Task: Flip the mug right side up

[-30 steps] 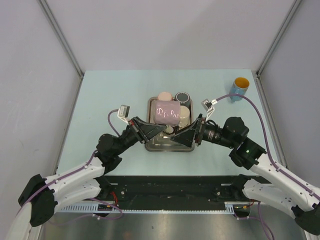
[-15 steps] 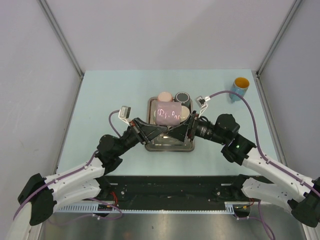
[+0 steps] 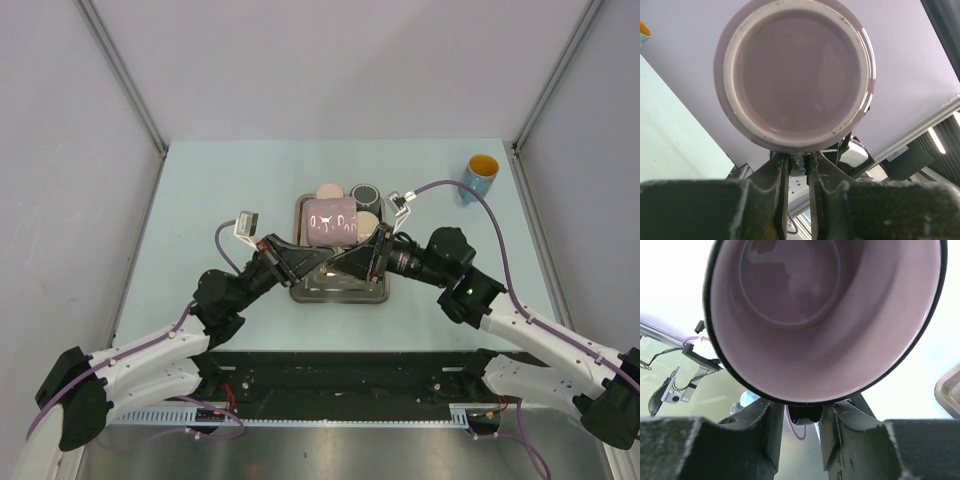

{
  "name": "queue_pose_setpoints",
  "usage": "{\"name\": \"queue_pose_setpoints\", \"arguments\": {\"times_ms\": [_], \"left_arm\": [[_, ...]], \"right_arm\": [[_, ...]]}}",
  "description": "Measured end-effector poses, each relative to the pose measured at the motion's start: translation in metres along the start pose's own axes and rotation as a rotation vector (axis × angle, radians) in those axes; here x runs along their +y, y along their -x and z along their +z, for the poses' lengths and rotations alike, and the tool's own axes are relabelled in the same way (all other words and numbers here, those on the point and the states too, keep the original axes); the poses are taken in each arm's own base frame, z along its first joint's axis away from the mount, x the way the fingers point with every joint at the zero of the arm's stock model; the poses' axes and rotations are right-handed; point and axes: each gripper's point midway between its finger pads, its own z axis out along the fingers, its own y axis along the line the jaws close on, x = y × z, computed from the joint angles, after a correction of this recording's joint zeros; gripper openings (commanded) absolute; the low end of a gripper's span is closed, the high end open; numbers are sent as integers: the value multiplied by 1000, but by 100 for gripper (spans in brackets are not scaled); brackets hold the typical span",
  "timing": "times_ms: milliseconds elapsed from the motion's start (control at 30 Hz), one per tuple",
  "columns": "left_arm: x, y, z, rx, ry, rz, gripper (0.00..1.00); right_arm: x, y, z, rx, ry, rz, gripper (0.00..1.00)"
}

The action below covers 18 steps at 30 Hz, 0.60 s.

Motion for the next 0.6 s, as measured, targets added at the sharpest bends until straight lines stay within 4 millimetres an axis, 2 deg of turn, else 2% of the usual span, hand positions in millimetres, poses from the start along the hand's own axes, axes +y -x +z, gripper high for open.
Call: {"name": "queue_pose_setpoints", "arguments": {"times_ms": [267, 300, 333, 367, 400, 600], "left_arm": [[-4, 1, 0, -2, -18, 4, 0], [-5, 1, 0, -2, -20, 4, 1], [-6, 1, 0, -1, -23, 5, 0], [-6, 1, 0, 0, -24, 5, 0], [-6, 1, 0, 0, -26, 6, 0], [-7, 0, 0, 4, -29, 12, 0]], "right_arm": [[8, -1, 1, 14, 39, 8, 18], [9, -1, 1, 14, 43, 7, 15], [9, -1, 1, 14, 46, 7, 7], [10, -1, 1, 15, 49, 7, 2], [10, -1, 1, 15, 49, 7, 0], [10, -2, 0, 20, 55, 5, 0]]}}
